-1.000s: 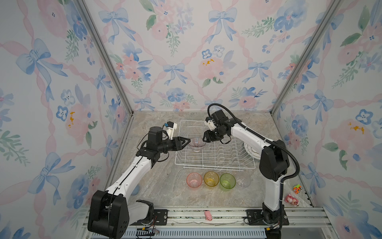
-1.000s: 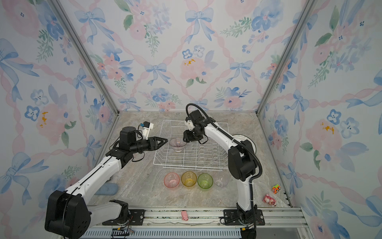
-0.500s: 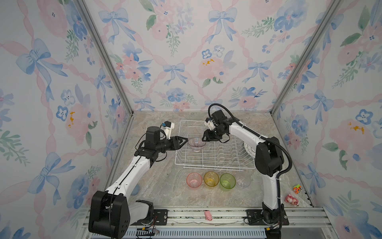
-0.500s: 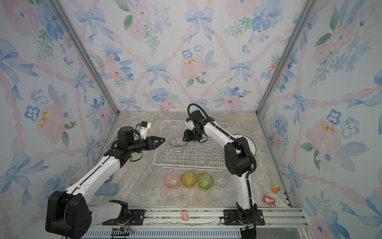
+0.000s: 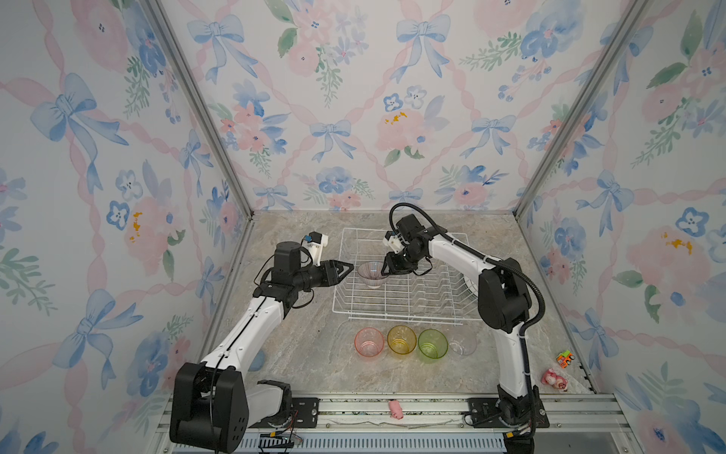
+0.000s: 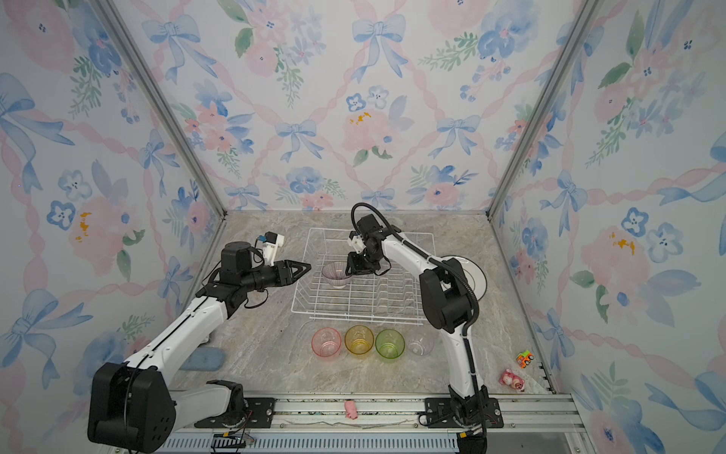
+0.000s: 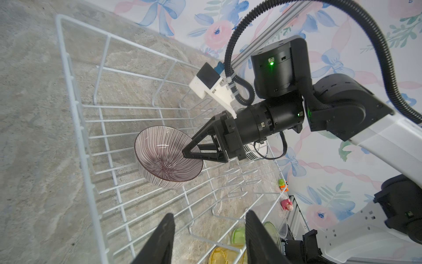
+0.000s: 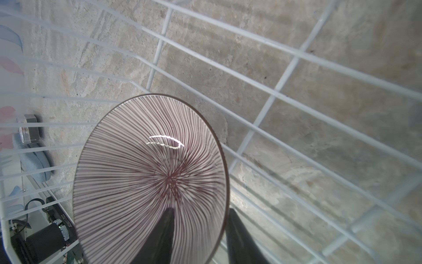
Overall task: Unload the mixed dishes from the dish rack
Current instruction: 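Lift the striped bowl out of the rack with the right gripper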
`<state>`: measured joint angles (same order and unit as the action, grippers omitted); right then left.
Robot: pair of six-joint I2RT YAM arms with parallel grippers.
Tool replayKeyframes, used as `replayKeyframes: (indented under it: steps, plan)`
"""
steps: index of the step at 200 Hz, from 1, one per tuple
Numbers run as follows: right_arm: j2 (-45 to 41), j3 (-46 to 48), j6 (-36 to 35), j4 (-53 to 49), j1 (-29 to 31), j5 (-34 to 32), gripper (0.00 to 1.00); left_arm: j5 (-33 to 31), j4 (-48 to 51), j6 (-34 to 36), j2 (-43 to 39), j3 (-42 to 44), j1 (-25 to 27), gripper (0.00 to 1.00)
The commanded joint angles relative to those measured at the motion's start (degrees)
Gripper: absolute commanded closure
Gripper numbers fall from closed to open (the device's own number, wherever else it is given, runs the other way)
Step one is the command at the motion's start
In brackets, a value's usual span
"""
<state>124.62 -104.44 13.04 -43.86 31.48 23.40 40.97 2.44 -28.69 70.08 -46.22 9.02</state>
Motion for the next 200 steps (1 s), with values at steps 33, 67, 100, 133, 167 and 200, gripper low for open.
replayKeyframes:
  steps: [33,67,100,133,167,200]
  plan:
    - [-3.8,3.3,-1.4,-3.1,3.0,-4.8,0.65,1.8,0.4,1.6,0.0,1.4,-1.1,0.53]
    - [-5.8,5.8,-1.3,-2.4,4.1,-6.9,0.66,1.9,0.1,1.6,-0.1,1.6,-1.4,0.53]
    - [-5.2,5.5,-0.8,-1.5,4.1,-7.1,0.80,2.1,0.0,1.6,0.0,1.7,-1.5,0.53]
    - [-4.9,5.0,-0.2,-0.4,4.0,-8.0,0.96,1.8,-0.1,1.6,-0.4,2.1,-1.6,0.53]
    - [-6.1,5.8,0.4,1.8,3.7,-9.2,1.00,1.7,0.0,1.6,-0.7,2.1,-1.9,0.53]
    - [-10.0,8.4,1.7,5.7,2.9,-8.9,1.00,1.2,0.5,1.9,-1.0,1.8,-1.9,0.53]
